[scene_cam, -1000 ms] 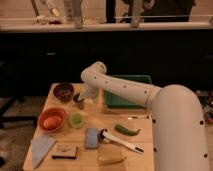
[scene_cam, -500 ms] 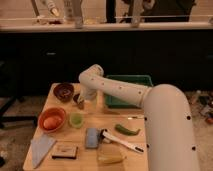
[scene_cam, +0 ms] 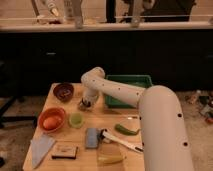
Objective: Stack cups on top of each other
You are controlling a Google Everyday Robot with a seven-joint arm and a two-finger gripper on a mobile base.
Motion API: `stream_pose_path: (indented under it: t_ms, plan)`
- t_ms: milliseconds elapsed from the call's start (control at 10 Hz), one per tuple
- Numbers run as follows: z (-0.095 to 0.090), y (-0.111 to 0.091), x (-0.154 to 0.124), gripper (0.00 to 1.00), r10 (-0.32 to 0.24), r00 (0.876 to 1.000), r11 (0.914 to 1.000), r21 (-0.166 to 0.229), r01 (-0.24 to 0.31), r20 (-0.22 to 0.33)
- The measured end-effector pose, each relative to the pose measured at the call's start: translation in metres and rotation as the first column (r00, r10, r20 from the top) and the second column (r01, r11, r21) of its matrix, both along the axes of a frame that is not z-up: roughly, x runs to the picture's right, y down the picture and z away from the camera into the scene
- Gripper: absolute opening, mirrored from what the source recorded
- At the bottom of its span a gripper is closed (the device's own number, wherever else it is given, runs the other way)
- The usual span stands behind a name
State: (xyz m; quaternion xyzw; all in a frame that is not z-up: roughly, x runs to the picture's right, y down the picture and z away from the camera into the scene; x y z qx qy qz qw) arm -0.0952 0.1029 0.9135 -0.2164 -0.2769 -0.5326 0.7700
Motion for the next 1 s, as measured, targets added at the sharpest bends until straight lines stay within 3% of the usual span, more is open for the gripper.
stream_pose_path:
  t_ms: [200,400,1000]
  plan:
    - [-0.003,0.001,0.007,0.02,0.001,1.000,1.0000,-0.009,-0.001,0.001]
    - [-0.016,-0.005,0.009,0.00,-0.013,1.000,0.9999,-0.003,0.013,0.007]
    - [-0.080,-0.044,0.005,0.00,-0.020,0.997,0.9946,0.104,0.012,0.074]
